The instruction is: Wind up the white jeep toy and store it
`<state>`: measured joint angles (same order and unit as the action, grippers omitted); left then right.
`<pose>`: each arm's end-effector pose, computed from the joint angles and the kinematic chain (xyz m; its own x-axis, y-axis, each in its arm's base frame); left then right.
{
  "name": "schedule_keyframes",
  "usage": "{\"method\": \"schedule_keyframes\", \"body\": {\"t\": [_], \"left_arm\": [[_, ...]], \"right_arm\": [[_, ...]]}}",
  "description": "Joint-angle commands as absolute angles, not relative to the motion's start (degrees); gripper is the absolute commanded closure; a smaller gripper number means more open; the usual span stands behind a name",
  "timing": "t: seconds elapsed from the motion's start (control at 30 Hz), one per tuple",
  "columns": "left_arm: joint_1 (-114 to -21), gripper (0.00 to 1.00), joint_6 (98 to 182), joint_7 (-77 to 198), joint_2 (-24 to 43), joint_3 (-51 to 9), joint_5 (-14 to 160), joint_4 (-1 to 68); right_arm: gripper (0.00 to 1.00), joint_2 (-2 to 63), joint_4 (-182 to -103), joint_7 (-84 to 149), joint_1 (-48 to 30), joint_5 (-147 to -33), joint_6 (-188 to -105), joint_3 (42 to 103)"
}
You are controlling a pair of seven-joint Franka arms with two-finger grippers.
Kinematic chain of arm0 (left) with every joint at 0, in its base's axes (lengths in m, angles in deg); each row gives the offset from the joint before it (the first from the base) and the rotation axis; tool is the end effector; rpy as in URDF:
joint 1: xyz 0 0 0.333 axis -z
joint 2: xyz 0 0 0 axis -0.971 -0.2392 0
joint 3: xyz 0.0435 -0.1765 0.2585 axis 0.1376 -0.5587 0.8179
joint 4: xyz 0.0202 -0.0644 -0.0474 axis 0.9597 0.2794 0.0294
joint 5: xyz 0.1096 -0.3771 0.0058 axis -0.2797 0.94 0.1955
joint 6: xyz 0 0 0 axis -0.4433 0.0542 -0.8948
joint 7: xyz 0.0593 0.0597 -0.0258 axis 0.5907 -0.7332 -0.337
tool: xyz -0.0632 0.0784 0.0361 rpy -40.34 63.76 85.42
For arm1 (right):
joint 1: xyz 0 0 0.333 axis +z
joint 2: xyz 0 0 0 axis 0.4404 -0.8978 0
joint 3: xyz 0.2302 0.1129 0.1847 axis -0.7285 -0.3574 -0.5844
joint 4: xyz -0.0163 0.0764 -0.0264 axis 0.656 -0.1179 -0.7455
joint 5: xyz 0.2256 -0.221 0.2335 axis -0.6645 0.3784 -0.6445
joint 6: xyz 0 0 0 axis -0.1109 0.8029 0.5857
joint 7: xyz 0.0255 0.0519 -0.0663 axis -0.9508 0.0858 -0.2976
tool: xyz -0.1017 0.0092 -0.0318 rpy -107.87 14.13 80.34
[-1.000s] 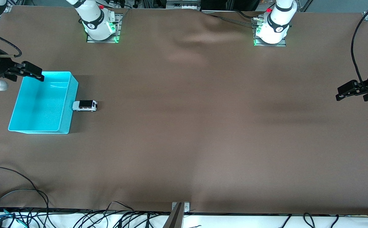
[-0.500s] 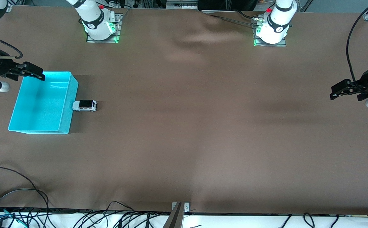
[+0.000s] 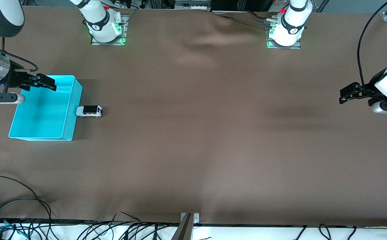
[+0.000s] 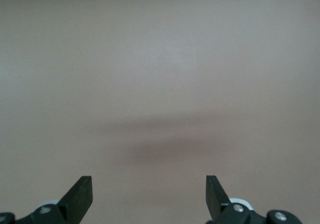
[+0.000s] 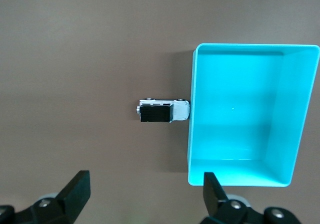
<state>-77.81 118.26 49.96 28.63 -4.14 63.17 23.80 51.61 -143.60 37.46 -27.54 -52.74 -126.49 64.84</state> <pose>0.5940 0.0067 0.5673 0.9975 -0.0672 -0.0230 -0.0675 -0.9976 -0.0123 0.5631 0.0045 0.5234 0.9917 0.0068 -0.1282 0.0069 -1.0000 0.0005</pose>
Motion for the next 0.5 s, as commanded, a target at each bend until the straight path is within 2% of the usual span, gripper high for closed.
{"method": "schedule_keyframes", "body": {"t": [0.0,0.47], "left_arm": [[-77.57,0.0,117.44,48.73,29.06,-3.19,64.56,23.9],[-77.57,0.0,117.44,48.72,28.89,-3.19,64.56,24.08]], "right_arm": [[0.0,55.73,-152.11,38.04,-27.63,-53.72,-131.92,64.64],[0.0,57.4,-166.0,38.83,-27.36,-53.72,-145.81,64.2]]}}
